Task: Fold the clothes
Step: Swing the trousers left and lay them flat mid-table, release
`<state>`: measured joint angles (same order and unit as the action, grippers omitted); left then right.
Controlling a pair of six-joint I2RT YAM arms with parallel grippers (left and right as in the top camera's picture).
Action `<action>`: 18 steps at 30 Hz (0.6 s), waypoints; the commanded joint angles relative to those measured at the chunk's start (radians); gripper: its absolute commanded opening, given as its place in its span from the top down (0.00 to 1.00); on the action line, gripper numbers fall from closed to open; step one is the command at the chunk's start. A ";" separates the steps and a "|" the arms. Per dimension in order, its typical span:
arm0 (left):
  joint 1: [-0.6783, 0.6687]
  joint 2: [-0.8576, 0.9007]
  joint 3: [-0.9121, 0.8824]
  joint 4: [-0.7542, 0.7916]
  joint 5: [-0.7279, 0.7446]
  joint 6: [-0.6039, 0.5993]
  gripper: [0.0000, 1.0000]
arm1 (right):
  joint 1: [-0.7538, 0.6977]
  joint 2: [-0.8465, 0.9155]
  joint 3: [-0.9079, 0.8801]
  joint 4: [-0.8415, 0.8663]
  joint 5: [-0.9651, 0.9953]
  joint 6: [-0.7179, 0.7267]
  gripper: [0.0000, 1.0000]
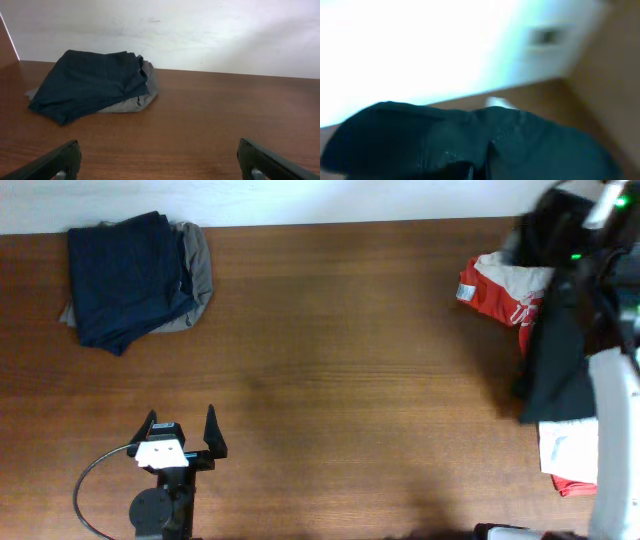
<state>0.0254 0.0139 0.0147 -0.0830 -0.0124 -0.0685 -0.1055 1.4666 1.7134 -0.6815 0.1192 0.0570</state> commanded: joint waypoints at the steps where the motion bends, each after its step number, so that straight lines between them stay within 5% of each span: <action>1: -0.003 -0.007 -0.006 0.000 -0.007 0.016 0.01 | 0.201 -0.005 0.029 -0.002 -0.286 0.041 0.96; 9: -0.003 -0.007 -0.006 0.000 -0.007 0.016 0.01 | 0.599 0.179 0.026 -0.004 -0.285 0.117 0.89; 12: -0.003 -0.007 -0.006 0.000 -0.007 0.016 0.01 | 0.719 0.277 0.026 -0.008 -0.286 0.117 0.64; 15: -0.003 -0.007 -0.006 0.000 -0.007 0.016 0.01 | 0.789 0.330 0.026 -0.015 -0.285 0.117 0.17; 18: -0.003 -0.007 -0.006 0.000 -0.007 0.016 0.01 | 0.797 0.322 0.026 -0.024 -0.284 0.117 0.10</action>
<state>0.0254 0.0139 0.0147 -0.0826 -0.0128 -0.0685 0.6907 1.8118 1.7187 -0.7048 -0.1608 0.1669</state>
